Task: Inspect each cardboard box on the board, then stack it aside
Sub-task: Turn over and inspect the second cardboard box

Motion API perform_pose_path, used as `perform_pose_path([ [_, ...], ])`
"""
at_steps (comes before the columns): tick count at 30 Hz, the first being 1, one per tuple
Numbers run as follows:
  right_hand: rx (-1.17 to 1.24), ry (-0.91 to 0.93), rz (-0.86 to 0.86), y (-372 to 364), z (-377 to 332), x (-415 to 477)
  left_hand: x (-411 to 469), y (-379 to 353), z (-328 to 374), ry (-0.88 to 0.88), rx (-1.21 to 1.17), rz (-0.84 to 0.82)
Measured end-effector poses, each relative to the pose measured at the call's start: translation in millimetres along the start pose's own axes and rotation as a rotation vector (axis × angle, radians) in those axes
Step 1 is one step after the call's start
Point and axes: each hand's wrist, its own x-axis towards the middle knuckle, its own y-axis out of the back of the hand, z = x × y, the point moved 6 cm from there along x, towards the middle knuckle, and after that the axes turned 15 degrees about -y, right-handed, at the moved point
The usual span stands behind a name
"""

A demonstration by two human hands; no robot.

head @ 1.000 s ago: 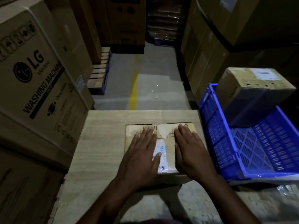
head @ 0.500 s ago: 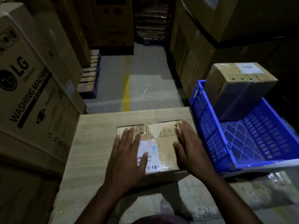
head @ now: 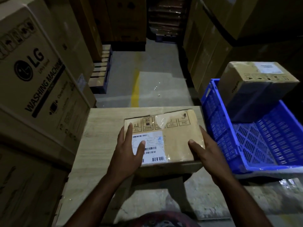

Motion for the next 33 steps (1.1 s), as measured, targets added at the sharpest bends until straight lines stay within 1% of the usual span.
perform_pose_path([
  [3, -0.138, 0.103, 0.078, 2, -24, -8, 0, -8, -11, 0.047, -0.067, -0.041],
  [5, -0.197, 0.124, 0.126, -6, -34, -13, -3, -19, -19, 0.110, -0.098, -0.125],
  [7, -0.236, 0.162, 0.097, -24, -42, -21, -8, -28, -22, 0.194, -0.122, -0.199],
  [9, -0.293, 0.204, 0.067, -39, -45, -27, -12, -27, -23, 0.253, -0.168, -0.175],
  [10, -0.284, 0.208, 0.057, -43, -46, -26, -11, -23, -19, 0.245, -0.186, -0.148],
  [12, -0.216, 0.181, 0.020, -47, -42, -21, -8, -17, -7, 0.175, -0.227, -0.110],
  [13, -0.220, 0.166, -0.003, -49, -37, -17, -6, -15, 0, 0.142, -0.255, -0.104],
  [16, -0.440, 0.163, -0.023, -58, -14, 1, 0, -12, 19, 0.079, -0.279, -0.105],
  [18, -0.545, 0.164, 0.015, -56, 0, 15, 4, -6, 21, 0.103, -0.309, -0.049],
  [20, -0.587, 0.122, 0.065, -46, 12, 29, 5, -2, 17, 0.126, -0.342, -0.020],
  [24, -0.667, 0.084, 0.103, -33, 29, 48, 2, -1, -9, 0.154, -0.310, -0.037],
  [27, -0.695, 0.118, 0.135, -40, 33, 51, 1, 3, -21, 0.124, -0.260, -0.085],
  [29, -0.703, 0.146, 0.169, -49, 32, 50, 0, 6, -25, 0.120, -0.254, -0.078],
  [31, -0.745, 0.177, 0.193, -61, 31, 49, -1, 10, -31, 0.123, -0.284, -0.055],
  [33, -0.819, 0.216, 0.220, -74, 30, 50, -4, 12, -43, 0.129, -0.364, -0.032],
])
